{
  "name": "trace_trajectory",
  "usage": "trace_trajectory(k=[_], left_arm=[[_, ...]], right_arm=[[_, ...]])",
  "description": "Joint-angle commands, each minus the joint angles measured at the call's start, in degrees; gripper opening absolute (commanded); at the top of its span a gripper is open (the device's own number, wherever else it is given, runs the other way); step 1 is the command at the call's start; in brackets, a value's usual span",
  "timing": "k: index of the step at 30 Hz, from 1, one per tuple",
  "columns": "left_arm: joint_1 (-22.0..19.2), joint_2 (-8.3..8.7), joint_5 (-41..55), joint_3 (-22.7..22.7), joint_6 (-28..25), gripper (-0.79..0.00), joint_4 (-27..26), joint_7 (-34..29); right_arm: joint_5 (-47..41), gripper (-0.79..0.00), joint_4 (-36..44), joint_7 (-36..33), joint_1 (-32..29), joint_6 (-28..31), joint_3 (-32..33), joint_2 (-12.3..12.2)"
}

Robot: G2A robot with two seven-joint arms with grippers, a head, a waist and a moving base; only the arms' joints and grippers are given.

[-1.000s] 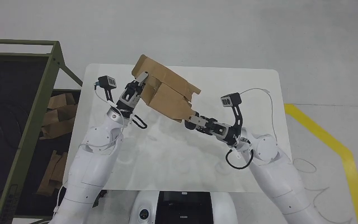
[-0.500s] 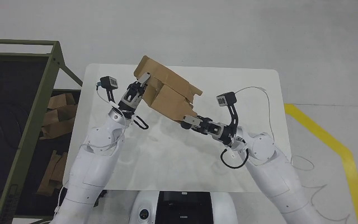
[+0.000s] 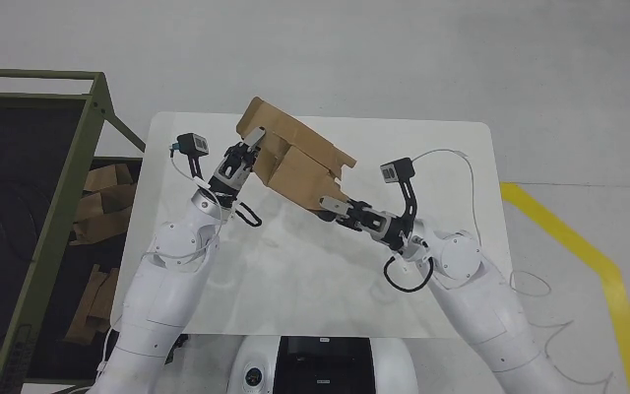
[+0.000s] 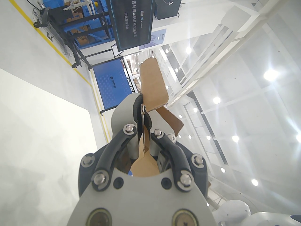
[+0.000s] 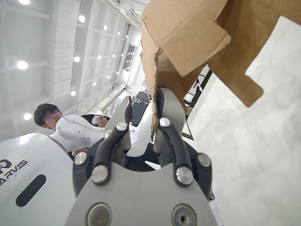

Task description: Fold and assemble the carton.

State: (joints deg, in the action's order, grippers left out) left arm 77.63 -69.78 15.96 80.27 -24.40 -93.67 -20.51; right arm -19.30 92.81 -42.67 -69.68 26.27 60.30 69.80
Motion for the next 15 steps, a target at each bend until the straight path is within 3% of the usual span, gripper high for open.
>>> trace_trajectory(k=[1, 15], left_arm=[[-0.04, -0.03, 0.14, 0.01, -0.07, -0.785, 0.08, 0.00], [-0.23, -0.18, 0.17, 0.05, -0.18, -0.785, 0.39, -0.56]], right_arm=[[0.03, -0.668, -0.06, 0.31, 0.04, 0.00, -0.05, 0.04], [-0.73, -0.717, -0.16, 1.78, 0.13, 0.57, 0.20, 0.28]])
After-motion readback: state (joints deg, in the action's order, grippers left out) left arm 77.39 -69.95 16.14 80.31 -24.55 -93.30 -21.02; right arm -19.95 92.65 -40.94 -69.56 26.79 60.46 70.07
